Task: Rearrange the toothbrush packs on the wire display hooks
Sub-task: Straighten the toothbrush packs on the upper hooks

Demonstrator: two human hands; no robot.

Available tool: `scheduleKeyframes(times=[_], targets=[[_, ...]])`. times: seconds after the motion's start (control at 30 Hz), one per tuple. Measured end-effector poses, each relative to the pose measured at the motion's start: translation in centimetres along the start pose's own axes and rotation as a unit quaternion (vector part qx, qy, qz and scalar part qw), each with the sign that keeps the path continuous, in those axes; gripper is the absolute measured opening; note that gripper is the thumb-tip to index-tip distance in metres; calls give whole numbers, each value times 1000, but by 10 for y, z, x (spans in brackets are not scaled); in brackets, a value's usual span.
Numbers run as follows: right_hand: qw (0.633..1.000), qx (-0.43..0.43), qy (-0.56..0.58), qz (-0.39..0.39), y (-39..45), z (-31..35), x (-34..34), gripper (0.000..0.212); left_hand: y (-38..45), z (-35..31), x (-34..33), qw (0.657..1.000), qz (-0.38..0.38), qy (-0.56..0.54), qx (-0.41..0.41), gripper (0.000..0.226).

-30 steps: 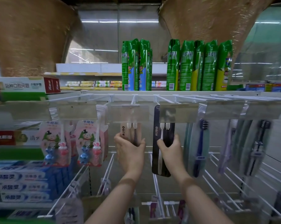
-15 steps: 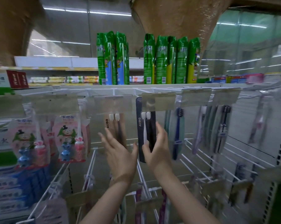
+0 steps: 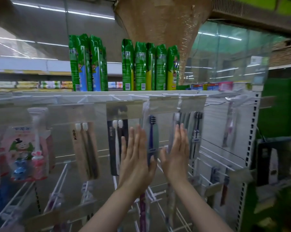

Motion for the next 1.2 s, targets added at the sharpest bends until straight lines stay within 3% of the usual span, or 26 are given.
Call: scheduleKeyframes(times=[0.1, 0.23, 0.3, 0.43, 0.63, 0.77, 1.0, 1.1, 1.2], targets=[[999, -34, -4, -4, 16, -35, 13, 80, 13, -34, -26, 998, 38, -7, -50, 95], [997, -78, 19, 17, 43, -83, 21, 87, 36, -68, -66, 995, 75, -9, -57, 86], [998, -55, 17, 26, 57, -102, 20, 84, 47, -80, -89, 996, 84, -7, -31, 79], [991, -62, 70, 100, 74, -127, 3, 100, 56, -95, -128, 993, 106, -33, 28, 69], [964, -68, 197, 164, 86, -146, -10, 102, 60, -93, -171, 969, 186, -61, 149, 74], [954, -61, 214, 200, 88, -151, -8, 99, 60, -97, -181, 958, 214, -65, 179, 82], [940, -44, 261, 214, 89, -153, -7, 97, 59, -105, -183, 951, 206, -94, 208, 85], [934, -43, 273, 228, 85, -158, -1, 93, 63, -115, -170, 972, 116, -67, 195, 75], [945, -32, 264, 188, 86, -174, 22, 80, 67, -140, -159, 991, 13, -33, 128, 66]])
Point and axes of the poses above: each hand's wrist, its own y-axis towards the middle knuckle, its own x-axis out of the back of the hand, z = x × y, the point moved 9 cm from there along y, towards the middle knuckle
